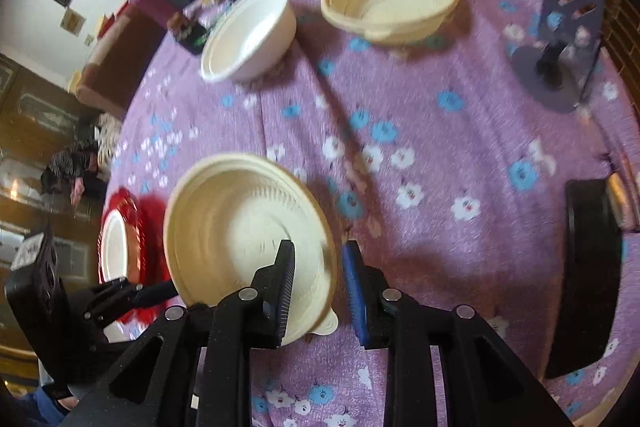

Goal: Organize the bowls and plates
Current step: 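Lift the beige bowl with the left gripper and carry it toward the stack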

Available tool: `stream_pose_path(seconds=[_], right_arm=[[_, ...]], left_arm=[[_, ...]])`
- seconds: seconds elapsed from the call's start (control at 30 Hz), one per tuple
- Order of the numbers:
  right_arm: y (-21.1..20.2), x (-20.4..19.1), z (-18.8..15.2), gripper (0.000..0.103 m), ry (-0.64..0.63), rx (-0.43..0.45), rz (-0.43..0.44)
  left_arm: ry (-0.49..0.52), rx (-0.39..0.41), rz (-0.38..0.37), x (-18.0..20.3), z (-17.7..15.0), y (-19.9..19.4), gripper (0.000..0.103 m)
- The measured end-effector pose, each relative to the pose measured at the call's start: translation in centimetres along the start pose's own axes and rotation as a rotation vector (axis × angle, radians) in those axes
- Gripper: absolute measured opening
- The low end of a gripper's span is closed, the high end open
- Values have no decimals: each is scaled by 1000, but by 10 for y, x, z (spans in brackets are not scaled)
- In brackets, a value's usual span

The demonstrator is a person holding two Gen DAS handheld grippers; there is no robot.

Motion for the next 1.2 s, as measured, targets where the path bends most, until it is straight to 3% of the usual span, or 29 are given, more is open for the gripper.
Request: stream_pose_path(seconds=[0.17, 0.27, 0.47, 0.63, 0.83, 0.93, 1.03, 1.2], right_arm=[[-15, 6, -11, 39, 64, 16, 32], [-12, 5, -31, 39, 101, -16, 72], [-6, 9, -56, 39, 144, -54, 106], [-1, 3, -66, 39, 168, -65, 129], [17, -9, -66, 39, 153, -102, 136], [23, -11, -63, 39, 145, -105, 123], [22, -9, -56, 31, 122, -76, 86], [16, -9, -46, 31, 95, -46, 61]], left_arm=[[-24, 45, 17, -16, 22, -14, 44], [-22, 62, 14, -20, 32, -16, 51], [-24, 60, 57, -36, 56, 4, 51], [-55, 19, -3, -43, 68, 27, 51], [-51, -9, -9, -38, 57, 34, 38], [-52, -9, -13, -34, 47, 31, 38], [-57, -7, -22, -29, 37, 27, 38], [-66, -1, -3, -30, 28, 26, 38]])
Point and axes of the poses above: each gripper's, at about its wrist camera, not at the fingertips, and y roughly the way its jaws point, x to its right, z to its top, the point moved 6 cm from there along y, roughly the way its jaws point, and after that the axes turned 7 degrees about -z, right-handed, at the moved point
